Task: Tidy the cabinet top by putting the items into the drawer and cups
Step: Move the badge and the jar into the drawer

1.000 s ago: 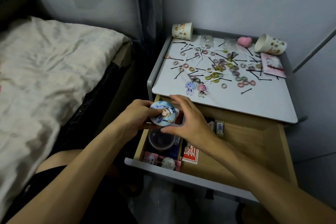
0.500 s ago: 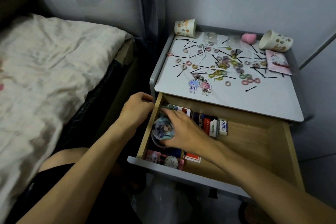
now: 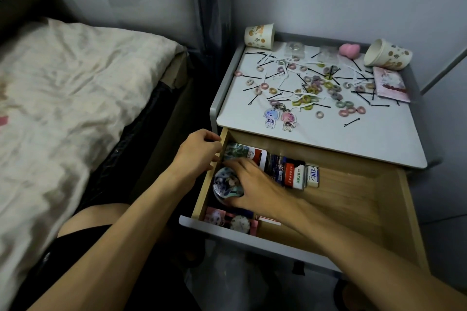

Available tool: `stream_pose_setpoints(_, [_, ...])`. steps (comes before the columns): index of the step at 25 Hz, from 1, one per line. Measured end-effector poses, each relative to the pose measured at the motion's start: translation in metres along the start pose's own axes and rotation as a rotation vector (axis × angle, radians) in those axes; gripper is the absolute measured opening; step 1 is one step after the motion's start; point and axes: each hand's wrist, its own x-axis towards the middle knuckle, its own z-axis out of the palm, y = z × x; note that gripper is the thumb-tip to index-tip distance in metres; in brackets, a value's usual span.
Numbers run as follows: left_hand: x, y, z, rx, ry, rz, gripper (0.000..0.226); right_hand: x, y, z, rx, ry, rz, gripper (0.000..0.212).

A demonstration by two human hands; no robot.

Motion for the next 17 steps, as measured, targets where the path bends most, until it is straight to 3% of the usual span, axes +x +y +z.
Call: stream_pose_setpoints(17, [-0.003,0.007,0.002,-0.01,-0.06,0.033,0.018,-0.013,-0.005,-0.024,0.065,0.021,0.025,0.083])
